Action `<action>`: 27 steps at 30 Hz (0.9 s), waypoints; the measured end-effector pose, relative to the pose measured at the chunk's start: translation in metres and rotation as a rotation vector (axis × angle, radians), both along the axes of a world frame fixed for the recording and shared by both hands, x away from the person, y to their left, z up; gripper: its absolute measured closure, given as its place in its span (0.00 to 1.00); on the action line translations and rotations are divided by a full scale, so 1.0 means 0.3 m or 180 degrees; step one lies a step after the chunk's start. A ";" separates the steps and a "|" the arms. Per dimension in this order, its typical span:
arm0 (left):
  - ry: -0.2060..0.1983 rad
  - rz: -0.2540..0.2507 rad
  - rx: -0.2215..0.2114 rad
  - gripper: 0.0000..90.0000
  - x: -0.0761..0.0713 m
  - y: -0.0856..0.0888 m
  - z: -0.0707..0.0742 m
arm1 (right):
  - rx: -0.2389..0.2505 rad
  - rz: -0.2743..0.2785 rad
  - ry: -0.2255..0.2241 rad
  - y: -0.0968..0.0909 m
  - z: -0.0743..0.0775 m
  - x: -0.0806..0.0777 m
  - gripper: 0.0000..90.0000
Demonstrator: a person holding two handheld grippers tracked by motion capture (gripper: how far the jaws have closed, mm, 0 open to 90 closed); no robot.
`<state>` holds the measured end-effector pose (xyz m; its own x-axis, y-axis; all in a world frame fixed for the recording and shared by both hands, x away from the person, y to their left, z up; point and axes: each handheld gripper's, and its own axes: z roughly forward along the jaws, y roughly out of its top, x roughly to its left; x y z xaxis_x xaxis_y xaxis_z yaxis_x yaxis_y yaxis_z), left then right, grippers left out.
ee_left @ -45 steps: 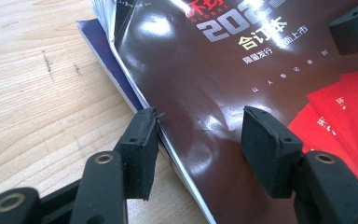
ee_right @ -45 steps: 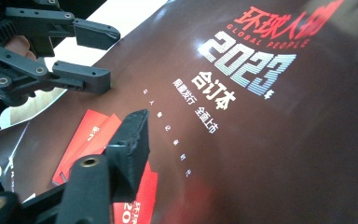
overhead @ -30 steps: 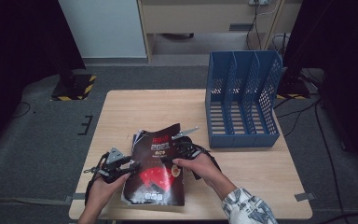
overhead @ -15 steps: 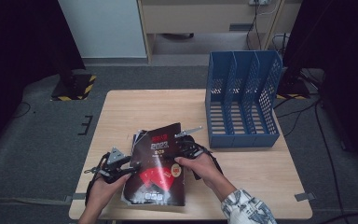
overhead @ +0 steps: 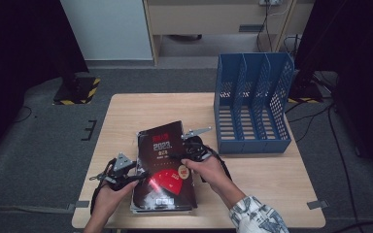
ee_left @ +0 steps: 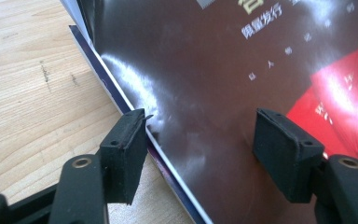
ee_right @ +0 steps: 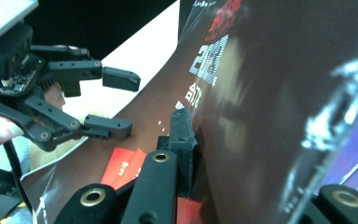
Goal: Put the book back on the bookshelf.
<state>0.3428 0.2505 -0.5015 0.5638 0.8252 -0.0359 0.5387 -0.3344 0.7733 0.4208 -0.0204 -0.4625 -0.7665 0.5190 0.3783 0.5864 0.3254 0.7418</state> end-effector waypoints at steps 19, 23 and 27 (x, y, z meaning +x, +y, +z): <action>-0.0130 0.0033 -0.0172 0.36 -0.003 0.012 0.021 | 0.0070 0.0004 -0.0372 -0.017 0.098 -0.010 0.96; -0.0174 0.0057 -0.0225 0.35 -0.004 0.016 0.027 | 0.0103 0.0001 -0.0517 -0.019 0.123 -0.016 0.96; -0.0196 0.0064 -0.0283 0.33 -0.004 0.019 0.030 | 0.0129 0.0019 -0.0624 -0.016 0.147 -0.022 0.97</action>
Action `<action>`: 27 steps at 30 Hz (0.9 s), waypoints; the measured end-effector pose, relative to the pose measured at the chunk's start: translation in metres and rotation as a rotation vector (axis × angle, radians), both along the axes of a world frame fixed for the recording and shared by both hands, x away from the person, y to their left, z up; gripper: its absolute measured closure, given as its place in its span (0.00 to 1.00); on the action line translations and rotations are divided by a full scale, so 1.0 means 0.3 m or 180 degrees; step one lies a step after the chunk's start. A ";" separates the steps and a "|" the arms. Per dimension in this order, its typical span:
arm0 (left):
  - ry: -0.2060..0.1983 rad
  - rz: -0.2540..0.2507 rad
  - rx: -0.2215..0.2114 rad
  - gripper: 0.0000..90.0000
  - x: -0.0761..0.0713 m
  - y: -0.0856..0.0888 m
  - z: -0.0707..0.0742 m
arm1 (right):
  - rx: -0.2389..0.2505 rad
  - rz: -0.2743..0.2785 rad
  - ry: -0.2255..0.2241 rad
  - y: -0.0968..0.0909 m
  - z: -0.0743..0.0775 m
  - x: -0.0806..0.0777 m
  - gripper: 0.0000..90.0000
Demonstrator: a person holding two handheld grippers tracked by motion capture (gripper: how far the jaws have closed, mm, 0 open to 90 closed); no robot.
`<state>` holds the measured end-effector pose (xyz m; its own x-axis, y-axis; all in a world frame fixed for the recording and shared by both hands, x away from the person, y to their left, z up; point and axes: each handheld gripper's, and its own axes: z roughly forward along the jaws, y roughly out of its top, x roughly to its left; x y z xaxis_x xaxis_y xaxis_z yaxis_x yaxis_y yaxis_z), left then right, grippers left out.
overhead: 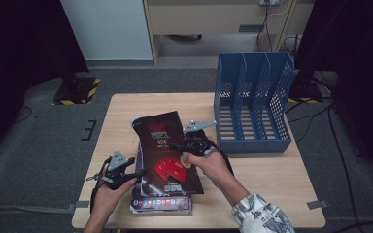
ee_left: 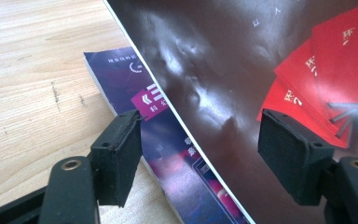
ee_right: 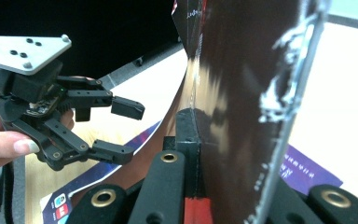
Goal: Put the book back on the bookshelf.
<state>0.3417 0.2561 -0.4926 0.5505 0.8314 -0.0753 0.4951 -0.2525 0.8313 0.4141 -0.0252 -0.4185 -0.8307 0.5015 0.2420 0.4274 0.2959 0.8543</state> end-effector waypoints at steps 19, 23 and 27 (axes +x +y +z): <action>-0.0112 -0.0004 -0.0044 0.28 -0.001 -0.004 0.008 | 0.0242 0.0038 -0.0396 0.005 0.108 -0.013 0.97; -0.0137 0.0016 -0.0045 0.28 0.000 -0.003 0.011 | 0.0270 0.0034 -0.0440 0.007 0.114 -0.014 0.97; -0.0193 0.0033 -0.0054 0.28 -0.001 -0.004 0.017 | 0.0289 0.0043 -0.0449 0.013 0.110 -0.014 0.97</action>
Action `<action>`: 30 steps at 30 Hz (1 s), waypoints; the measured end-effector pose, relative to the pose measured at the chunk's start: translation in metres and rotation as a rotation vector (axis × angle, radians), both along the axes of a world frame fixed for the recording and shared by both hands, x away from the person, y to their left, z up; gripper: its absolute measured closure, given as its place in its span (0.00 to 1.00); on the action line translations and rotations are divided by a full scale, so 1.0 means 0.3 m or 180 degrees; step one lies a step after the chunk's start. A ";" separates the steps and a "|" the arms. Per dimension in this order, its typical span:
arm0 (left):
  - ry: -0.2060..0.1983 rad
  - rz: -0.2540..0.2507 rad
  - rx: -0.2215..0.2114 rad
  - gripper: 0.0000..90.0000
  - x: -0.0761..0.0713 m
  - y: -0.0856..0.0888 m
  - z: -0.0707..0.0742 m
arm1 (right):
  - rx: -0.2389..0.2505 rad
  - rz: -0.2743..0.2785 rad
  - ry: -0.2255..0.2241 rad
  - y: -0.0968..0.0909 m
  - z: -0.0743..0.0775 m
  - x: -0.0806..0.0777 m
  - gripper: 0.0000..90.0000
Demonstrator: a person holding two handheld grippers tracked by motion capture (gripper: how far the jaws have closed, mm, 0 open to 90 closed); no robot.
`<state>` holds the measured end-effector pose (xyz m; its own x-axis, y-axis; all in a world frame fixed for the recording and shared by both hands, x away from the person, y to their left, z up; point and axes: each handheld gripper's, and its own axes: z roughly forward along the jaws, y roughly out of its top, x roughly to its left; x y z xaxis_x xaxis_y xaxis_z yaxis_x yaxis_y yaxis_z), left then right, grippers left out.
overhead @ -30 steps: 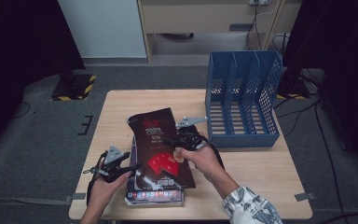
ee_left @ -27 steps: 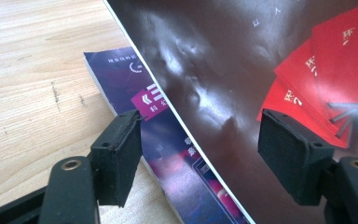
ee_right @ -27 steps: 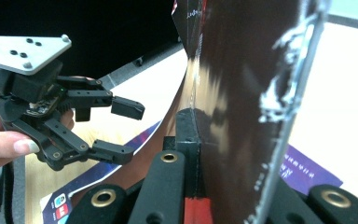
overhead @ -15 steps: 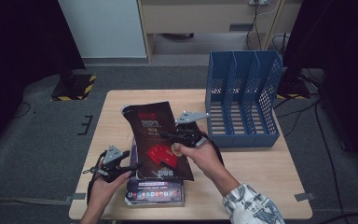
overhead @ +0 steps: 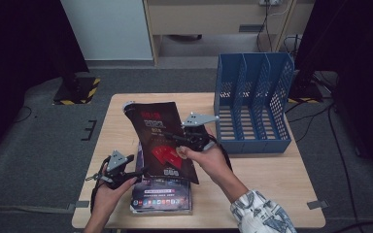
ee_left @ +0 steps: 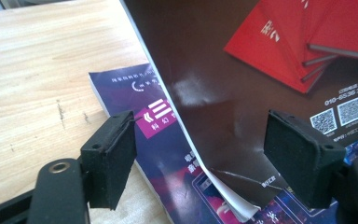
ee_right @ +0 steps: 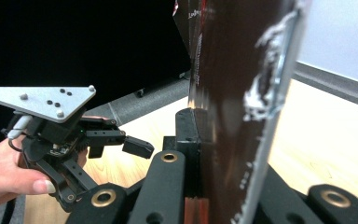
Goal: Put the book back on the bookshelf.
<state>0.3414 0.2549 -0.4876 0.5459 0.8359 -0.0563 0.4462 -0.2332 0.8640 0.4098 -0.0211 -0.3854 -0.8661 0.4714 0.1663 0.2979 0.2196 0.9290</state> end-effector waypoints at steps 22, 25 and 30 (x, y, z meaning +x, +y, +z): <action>-0.0036 -0.0264 -0.0146 0.27 0.091 0.015 0.001 | 0.0062 0.0140 -0.0099 0.014 0.026 -0.010 0.97; 0.0033 -0.0365 -0.0138 0.26 0.106 0.018 -0.025 | 0.0087 0.0158 -0.0128 0.016 0.033 -0.010 0.97; 0.0128 -0.0453 -0.0159 0.24 0.116 0.023 -0.039 | 0.0089 0.0175 -0.0120 0.019 0.035 -0.011 0.97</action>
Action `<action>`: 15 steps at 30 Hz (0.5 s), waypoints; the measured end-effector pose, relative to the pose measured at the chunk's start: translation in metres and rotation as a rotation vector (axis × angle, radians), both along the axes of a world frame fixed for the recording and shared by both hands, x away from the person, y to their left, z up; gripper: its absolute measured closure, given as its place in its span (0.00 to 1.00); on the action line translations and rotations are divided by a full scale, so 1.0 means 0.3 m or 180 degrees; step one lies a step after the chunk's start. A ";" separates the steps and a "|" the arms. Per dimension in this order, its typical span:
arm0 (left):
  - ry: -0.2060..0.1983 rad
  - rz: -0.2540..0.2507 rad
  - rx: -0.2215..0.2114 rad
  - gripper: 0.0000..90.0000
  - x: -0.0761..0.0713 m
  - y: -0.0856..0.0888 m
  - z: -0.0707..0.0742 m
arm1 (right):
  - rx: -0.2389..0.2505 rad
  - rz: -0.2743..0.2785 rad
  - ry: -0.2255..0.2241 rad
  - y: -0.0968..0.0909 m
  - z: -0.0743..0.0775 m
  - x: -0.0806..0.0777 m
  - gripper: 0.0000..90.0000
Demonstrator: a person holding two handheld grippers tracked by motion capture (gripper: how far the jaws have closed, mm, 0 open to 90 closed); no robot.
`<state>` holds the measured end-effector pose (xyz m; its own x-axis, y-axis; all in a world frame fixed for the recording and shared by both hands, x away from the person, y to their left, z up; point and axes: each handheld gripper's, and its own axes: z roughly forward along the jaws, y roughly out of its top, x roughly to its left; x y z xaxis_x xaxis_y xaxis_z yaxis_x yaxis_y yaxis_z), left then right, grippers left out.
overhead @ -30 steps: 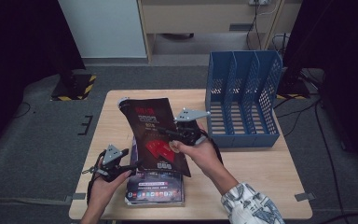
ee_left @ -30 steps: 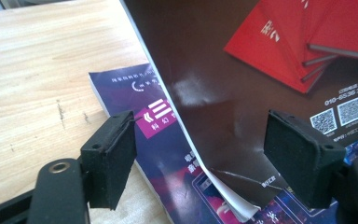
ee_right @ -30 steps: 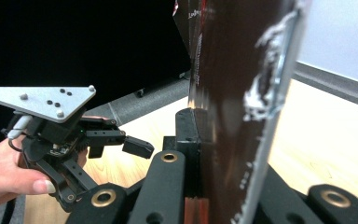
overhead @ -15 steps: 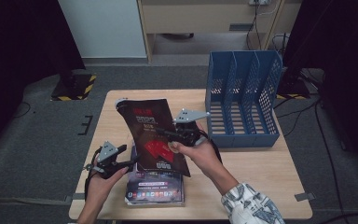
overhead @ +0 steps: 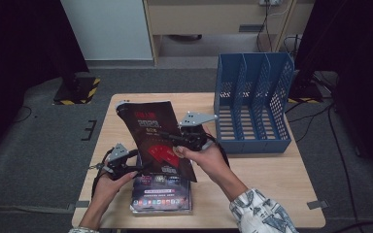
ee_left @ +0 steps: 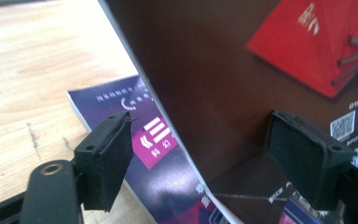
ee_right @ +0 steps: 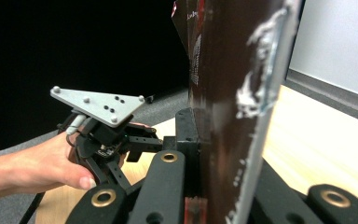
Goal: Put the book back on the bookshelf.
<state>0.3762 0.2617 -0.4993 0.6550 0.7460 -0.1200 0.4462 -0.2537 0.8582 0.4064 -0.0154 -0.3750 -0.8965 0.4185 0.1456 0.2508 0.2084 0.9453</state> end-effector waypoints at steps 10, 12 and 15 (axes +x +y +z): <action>0.0029 -0.0134 0.0097 0.50 0.005 -0.017 -0.009 | 0.0011 0.0019 -0.0031 0.008 0.004 0.008 0.97; 0.0028 -0.0083 0.0084 0.59 0.003 -0.012 -0.004 | 0.0005 0.0022 -0.0036 0.008 0.001 0.009 0.97; 0.0006 -0.0025 0.0070 0.76 -0.001 -0.004 0.007 | 0.0033 0.0010 -0.0050 0.003 0.001 0.011 0.97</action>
